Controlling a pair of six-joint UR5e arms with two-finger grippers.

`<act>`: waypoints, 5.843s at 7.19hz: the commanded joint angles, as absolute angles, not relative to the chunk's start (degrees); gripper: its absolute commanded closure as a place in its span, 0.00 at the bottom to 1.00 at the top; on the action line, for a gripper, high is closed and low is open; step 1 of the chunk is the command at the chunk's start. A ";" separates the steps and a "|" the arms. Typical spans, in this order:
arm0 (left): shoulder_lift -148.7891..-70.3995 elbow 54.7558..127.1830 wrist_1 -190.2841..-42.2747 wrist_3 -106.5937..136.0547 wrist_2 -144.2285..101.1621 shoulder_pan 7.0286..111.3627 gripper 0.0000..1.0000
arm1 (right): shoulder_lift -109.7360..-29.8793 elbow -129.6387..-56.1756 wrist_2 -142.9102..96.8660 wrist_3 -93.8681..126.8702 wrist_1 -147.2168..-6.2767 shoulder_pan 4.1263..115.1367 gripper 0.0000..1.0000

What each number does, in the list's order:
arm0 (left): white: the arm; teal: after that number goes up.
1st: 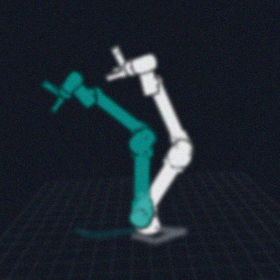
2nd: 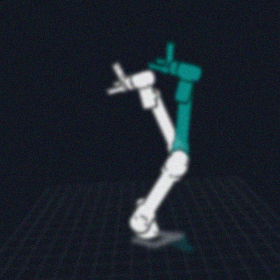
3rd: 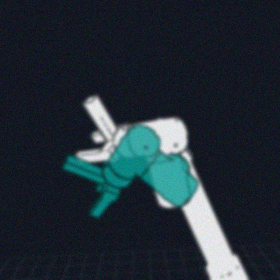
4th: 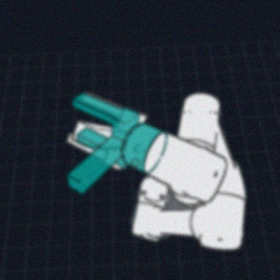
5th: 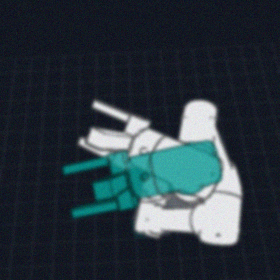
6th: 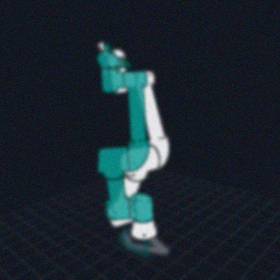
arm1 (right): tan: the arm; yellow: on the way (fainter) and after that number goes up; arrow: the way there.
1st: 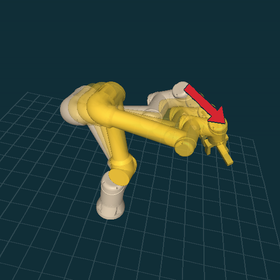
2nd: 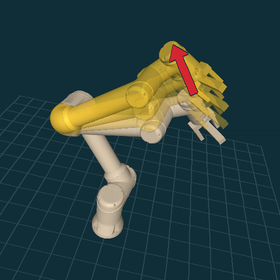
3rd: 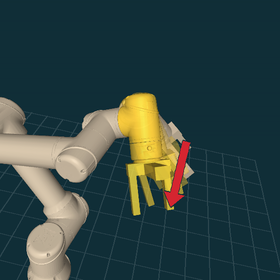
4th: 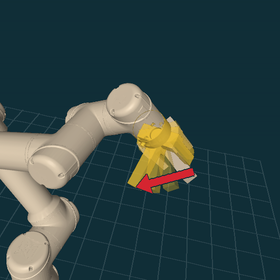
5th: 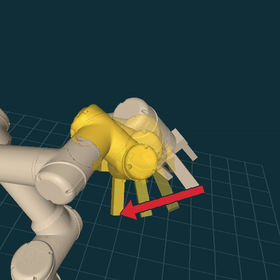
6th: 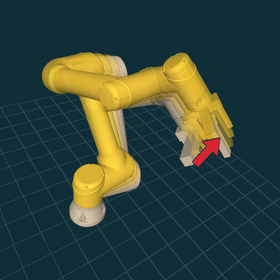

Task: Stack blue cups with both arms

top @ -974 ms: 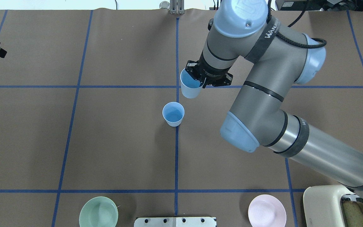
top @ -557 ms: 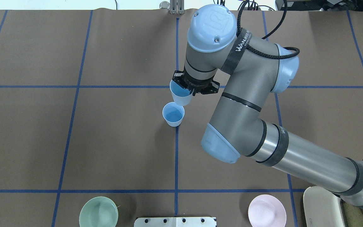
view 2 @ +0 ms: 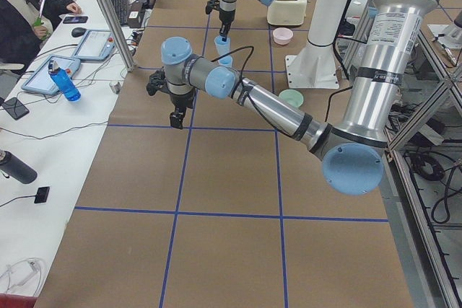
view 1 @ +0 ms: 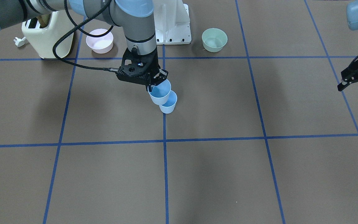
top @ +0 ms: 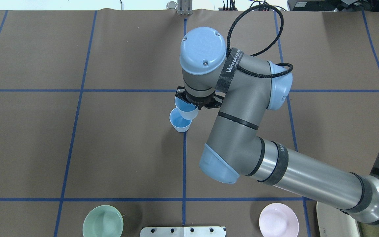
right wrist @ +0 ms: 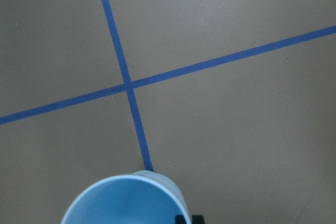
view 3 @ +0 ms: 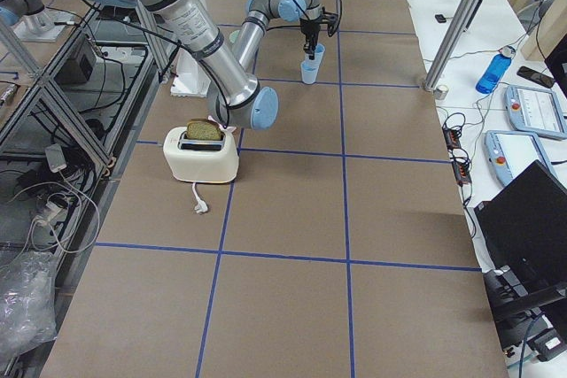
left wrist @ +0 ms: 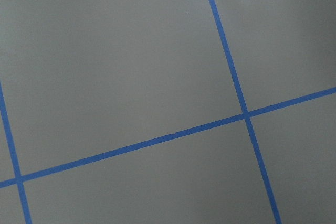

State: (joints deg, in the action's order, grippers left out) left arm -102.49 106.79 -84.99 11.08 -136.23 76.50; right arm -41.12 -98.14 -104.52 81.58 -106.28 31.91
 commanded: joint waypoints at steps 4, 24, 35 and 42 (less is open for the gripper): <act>-102.48 106.87 -84.99 11.07 -136.23 76.55 0.02 | -38.32 -95.37 -103.89 81.56 -106.44 30.50 1.00; -101.43 104.34 -85.78 7.49 -136.32 78.12 0.02 | -54.07 -108.43 -115.80 54.14 -104.78 53.11 0.00; -95.20 97.29 -85.96 -7.47 -140.54 89.38 0.02 | -79.10 -97.47 -132.37 16.17 -86.84 82.44 0.00; -95.27 97.73 -85.96 -7.03 -140.54 89.39 0.02 | -78.57 -97.38 -132.19 16.96 -87.54 82.53 0.00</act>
